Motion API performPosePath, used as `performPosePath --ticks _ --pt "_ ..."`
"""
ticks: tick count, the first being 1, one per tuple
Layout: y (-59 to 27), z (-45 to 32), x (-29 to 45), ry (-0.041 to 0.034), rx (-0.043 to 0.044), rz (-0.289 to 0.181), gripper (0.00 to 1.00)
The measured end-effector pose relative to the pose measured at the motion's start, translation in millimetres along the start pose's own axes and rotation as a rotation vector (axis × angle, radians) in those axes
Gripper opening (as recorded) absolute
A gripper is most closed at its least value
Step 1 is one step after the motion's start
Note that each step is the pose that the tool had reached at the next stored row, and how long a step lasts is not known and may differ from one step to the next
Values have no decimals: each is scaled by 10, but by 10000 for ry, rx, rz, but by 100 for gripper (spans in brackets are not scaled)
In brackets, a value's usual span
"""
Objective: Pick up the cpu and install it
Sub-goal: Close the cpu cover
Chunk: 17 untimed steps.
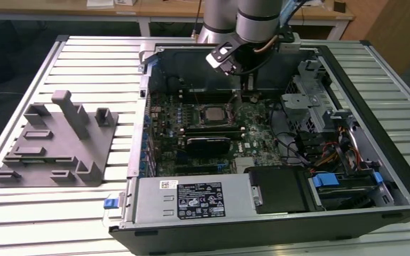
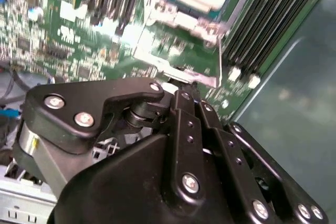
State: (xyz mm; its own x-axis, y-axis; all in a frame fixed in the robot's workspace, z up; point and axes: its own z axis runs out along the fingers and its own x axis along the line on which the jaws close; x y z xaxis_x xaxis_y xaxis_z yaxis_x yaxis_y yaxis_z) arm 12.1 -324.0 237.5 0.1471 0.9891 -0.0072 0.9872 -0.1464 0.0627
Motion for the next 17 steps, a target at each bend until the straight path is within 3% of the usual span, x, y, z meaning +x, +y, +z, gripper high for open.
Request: performPosePath --ticks 8,15,17 --pt "-258 -16 -38 17 -19 19 11" --pt "-273 -17 -41 12 -11 20 11" --pt "-273 -14 -40 -136 145 10 11"
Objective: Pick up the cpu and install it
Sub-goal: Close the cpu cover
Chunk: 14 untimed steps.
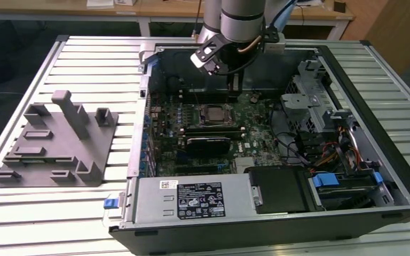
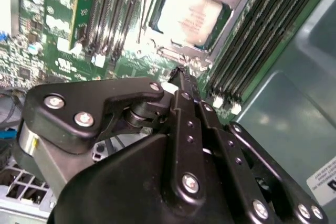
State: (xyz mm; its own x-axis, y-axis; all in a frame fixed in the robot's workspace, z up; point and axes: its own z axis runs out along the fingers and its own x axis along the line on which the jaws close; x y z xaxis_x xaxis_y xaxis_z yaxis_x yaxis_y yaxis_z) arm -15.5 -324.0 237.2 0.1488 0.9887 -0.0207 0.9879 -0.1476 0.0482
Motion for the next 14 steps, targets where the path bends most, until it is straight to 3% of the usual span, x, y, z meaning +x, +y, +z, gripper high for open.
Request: performPosePath --ticks 1,8,14 --pt "0 1 0 -55 59 -4 11" --pt "-3 1 0 -59 73 -4 11" --pt "-61 12 -10 -58 73 -22 11"
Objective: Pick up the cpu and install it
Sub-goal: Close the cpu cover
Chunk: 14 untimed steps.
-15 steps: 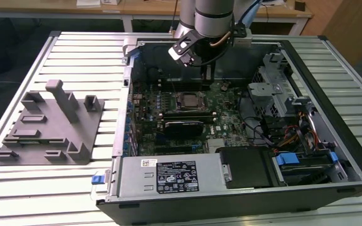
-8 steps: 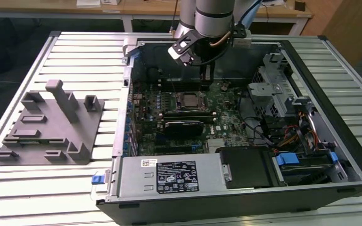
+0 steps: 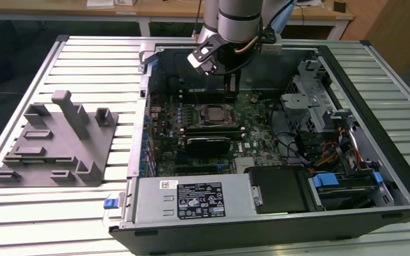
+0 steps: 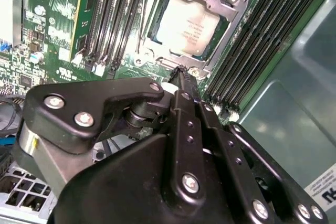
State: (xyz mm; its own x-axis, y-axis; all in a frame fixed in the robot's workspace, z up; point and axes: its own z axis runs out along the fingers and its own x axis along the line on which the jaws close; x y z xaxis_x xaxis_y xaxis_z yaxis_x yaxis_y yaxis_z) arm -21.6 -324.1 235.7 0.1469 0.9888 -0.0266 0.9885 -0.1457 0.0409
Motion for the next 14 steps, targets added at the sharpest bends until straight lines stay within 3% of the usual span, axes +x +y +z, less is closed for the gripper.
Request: performPosePath --ticks 9,14 --pt "-60 34 -12 8 -6 -247 11" --pt "-141 46 -23 11 -8 -282 11"
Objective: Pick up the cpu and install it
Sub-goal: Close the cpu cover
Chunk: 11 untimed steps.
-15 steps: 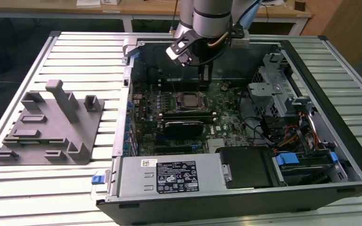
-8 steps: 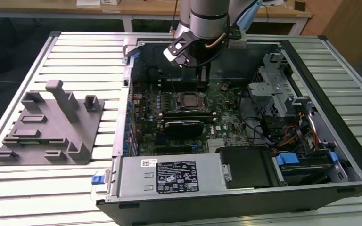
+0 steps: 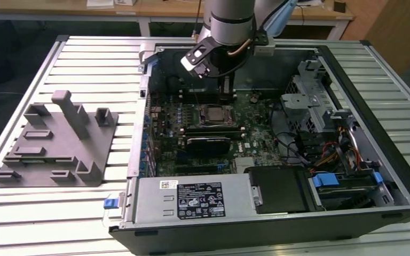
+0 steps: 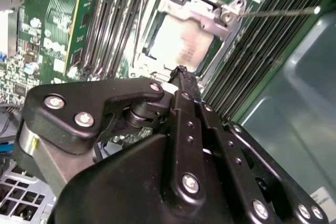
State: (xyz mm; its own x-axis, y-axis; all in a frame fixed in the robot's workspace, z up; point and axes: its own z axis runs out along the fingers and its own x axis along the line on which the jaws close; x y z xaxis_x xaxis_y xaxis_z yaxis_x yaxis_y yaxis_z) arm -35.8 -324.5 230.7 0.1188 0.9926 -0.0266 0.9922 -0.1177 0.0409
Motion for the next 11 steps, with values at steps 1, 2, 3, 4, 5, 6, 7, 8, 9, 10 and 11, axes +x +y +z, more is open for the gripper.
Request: performPosePath --ticks 1,2,3,4,5,6,7,8,9,10,11 --pt "-19 2 -2 0 0 -2 11" --pt "-36 5 -4 0 0 -5 11" --pt "-55 8 -6 0 0 -7 11" --pt "-72 11 -8 0 0 -9 11" --pt "-88 15 -10 0 0 -12 11" --pt "-101 21 -11 2 -1 -14 11" --pt "-112 26 -12 1 -1 -17 11" --pt "-120 30 -13 0 0 -18 11" --pt "-127 34 -14 1 -1 -20 11" --pt "-133 37 -15 0 0 -23 11" --pt "-136 38 -15 0 0 -24 11"
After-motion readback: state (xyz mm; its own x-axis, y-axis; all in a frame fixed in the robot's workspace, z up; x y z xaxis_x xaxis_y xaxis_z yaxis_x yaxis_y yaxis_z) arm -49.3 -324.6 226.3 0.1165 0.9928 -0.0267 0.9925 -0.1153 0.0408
